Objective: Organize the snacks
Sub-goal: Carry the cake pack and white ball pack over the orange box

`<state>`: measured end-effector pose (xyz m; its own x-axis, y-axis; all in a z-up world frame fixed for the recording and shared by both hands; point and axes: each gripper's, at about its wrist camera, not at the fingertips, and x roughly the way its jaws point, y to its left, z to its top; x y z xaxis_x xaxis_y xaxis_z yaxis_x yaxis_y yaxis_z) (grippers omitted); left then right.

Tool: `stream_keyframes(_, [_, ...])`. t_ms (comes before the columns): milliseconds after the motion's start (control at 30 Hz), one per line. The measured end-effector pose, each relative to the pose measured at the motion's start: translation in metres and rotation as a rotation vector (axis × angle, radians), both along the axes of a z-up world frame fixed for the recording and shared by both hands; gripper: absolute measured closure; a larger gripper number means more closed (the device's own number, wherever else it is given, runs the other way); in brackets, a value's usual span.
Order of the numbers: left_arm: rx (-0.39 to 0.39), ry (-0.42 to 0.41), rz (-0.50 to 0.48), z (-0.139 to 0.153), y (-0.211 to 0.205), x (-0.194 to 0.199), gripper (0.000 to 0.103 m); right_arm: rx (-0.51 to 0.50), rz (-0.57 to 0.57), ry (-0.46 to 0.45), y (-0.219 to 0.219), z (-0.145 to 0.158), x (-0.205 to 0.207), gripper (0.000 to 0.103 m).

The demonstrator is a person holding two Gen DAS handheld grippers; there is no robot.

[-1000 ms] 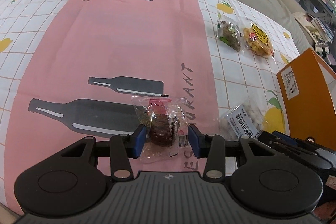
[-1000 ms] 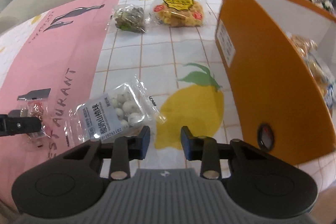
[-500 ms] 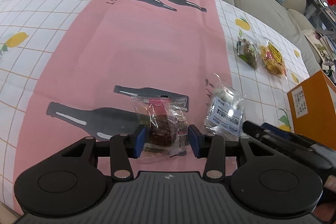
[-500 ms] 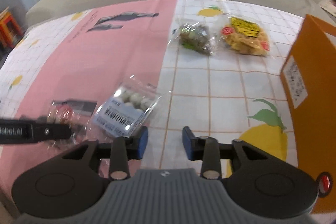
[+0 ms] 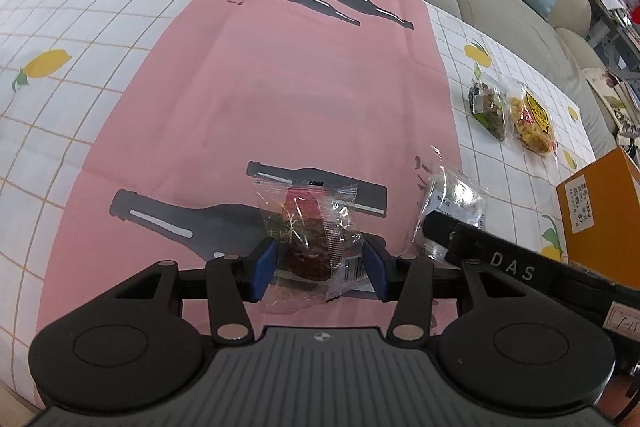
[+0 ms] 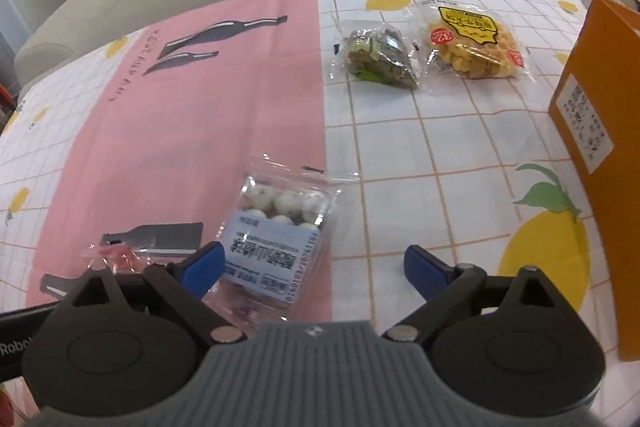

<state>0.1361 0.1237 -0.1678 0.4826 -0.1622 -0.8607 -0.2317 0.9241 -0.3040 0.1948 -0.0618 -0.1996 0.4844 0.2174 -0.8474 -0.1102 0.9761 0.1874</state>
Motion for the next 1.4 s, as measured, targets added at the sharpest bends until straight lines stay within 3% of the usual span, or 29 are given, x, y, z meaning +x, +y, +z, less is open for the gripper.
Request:
stream_keyframes(200, [-0.012,0.001,0.012,-0.001,0.004,-0.001,0.046,-0.017,0.032,-0.019,0.003,-0.002,-0.006,0.007])
stream_keyframes(333, [-0.001,0.006,0.012,-0.002,0.003,-0.001,0.039,-0.007,0.062,-0.031,0.001,-0.002,-0.007,0.009])
stream_keyframes(400, [0.011,0.011,0.002,-0.002,0.001,-0.001,0.038,0.016,0.095,-0.049,0.002,0.001,-0.008,0.023])
stream_keyframes(467, [0.029,0.013,-0.011,-0.003,-0.002,-0.001,0.037,0.061,0.127,-0.045,0.001,0.003,-0.009,0.047])
stream_keyframes(633, [0.054,0.011,-0.037,-0.004,-0.007,-0.001,0.037,0.088,0.146,-0.052,-0.010,0.006,-0.015,0.068])
stream_keyframes(667, [0.056,0.009,-0.039,-0.004,-0.007,-0.001,0.038,0.102,0.138,-0.050,-0.015,0.007,-0.016,0.076])
stream_keyframes(833, [0.054,0.006,-0.053,-0.003,-0.011,-0.001,0.046,0.164,0.111,-0.031,-0.037,0.010,-0.022,0.090])
stream_keyframes(967, [0.050,0.000,-0.085,-0.002,-0.017,-0.002,0.050,0.142,0.098,-0.060,-0.042,0.022,-0.028,0.097])
stream_keyframes(1200, [0.035,-0.002,-0.078,-0.002,-0.018,-0.003,0.050,0.037,0.027,-0.044,-0.057,0.019,-0.022,0.097])
stream_keyframes(1300, [0.032,-0.004,-0.068,-0.002,-0.018,-0.002,0.050,0.072,0.021,-0.039,-0.056,0.020,-0.022,0.079])
stream_keyframes(1367, [0.034,-0.003,-0.067,-0.002,-0.018,-0.002,0.050,0.075,0.024,-0.046,-0.049,0.020,-0.022,0.048])
stream_keyframes(1400, [0.034,-0.003,-0.066,-0.002,-0.018,-0.002,0.050,0.067,0.024,-0.050,-0.044,0.020,-0.022,0.043])
